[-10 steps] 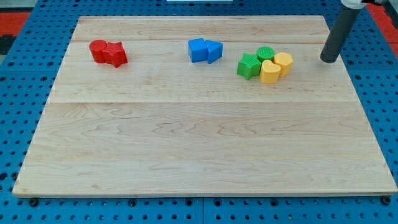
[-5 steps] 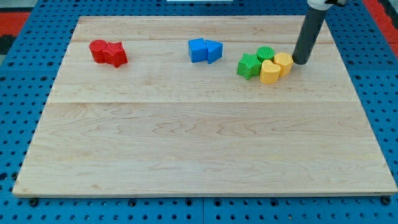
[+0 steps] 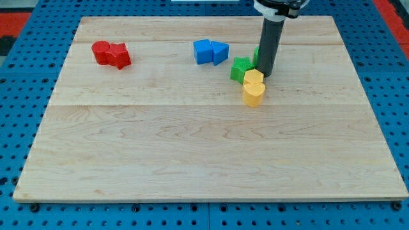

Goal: Push the yellow blocks below the green star

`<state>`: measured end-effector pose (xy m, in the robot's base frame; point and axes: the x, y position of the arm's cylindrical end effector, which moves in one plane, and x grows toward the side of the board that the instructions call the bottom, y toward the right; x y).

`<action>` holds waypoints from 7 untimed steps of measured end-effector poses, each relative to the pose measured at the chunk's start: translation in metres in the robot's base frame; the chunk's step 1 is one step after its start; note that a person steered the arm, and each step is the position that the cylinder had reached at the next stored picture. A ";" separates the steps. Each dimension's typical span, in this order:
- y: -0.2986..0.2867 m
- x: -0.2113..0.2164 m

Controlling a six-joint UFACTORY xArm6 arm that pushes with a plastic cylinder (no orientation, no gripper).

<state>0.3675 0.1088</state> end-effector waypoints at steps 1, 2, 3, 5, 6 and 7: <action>-0.014 0.017; -0.034 0.035; -0.039 0.035; -0.048 0.035; -0.069 0.034; -0.092 0.022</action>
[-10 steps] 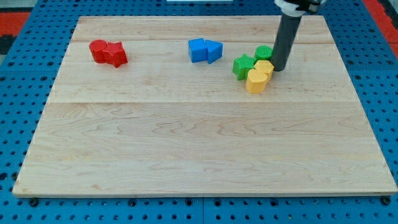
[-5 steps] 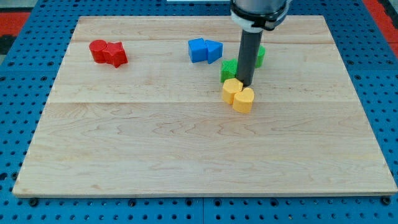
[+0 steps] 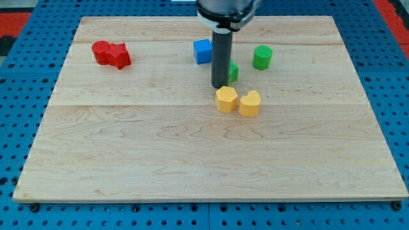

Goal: Push the yellow blocks below the green star

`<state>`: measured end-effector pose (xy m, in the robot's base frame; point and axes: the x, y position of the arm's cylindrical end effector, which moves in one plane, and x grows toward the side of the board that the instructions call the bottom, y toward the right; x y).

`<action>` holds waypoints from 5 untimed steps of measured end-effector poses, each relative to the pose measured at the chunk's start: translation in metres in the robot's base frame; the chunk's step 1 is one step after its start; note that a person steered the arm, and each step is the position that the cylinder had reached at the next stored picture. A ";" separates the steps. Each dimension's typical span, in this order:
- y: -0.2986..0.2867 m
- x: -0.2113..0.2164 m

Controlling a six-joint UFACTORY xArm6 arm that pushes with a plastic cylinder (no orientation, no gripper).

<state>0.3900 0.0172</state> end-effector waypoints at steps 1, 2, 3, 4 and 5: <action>-0.007 -0.015; 0.007 -0.022; 0.006 -0.021; 0.006 0.014; 0.078 0.022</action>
